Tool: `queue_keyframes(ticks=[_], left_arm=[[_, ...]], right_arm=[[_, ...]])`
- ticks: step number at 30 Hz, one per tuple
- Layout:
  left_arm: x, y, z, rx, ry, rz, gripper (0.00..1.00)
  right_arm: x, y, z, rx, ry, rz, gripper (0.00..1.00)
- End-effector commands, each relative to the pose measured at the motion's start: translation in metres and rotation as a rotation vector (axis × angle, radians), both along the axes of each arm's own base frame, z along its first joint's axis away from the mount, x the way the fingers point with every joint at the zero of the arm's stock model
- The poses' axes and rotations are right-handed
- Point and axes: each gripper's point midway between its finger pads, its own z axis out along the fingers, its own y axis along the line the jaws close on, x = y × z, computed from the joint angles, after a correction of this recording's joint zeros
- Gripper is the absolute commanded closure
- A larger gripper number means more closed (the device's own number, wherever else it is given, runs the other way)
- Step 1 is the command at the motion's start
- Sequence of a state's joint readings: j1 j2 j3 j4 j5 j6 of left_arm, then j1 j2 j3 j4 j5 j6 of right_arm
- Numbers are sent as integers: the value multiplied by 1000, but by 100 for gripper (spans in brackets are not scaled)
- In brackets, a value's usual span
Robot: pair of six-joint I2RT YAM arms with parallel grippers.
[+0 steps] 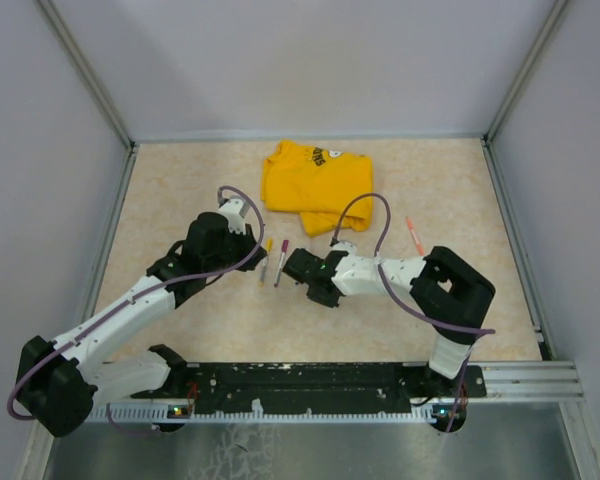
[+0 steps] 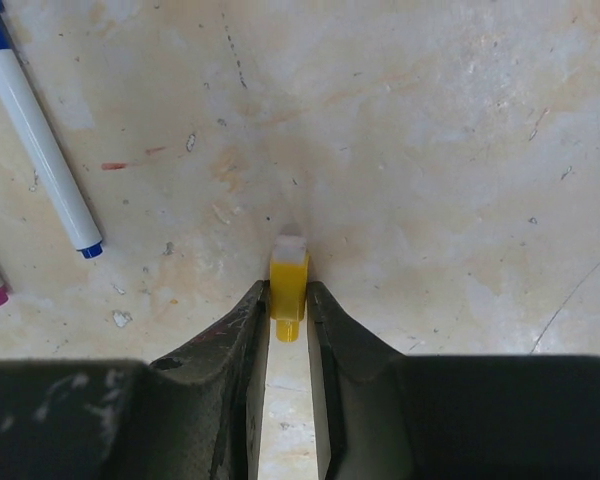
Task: Insert the pens into the pen caps
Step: Insert the pen cap onto the pen.
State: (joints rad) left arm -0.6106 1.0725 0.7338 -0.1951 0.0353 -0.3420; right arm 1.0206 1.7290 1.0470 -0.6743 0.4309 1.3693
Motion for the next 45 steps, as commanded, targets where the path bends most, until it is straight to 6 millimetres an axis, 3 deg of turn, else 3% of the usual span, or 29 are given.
queue_keyframes(ticks=[1, 5, 11, 15, 22, 30, 38, 45], left_arm=[[0, 2, 4, -7, -19, 1, 100], [0, 2, 4, -7, -18, -1, 100], [1, -1, 4, -10, -16, -8, 100], [1, -2, 3, -10, -14, -14, 100], [1, -2, 2, -8, -9, -14, 100], [3, -2, 0, -2, -6, -10, 100], [3, -2, -1, 2, -5, -10, 100], [3, -2, -2, 0, -4, -11, 100]], right_arm=[[13, -2, 12, -4, -101, 40, 79], [16, 1, 28, 48, -161, 187, 80], [14, -13, 44, 124, -269, 368, 80], [12, -37, 43, 137, -252, 434, 81], [2, -77, 33, -29, -144, 538, 81], [-16, -73, 14, -40, 8, 646, 77], [-11, -75, 9, -84, 29, 639, 67], [-8, -70, 6, -87, 40, 650, 66]])
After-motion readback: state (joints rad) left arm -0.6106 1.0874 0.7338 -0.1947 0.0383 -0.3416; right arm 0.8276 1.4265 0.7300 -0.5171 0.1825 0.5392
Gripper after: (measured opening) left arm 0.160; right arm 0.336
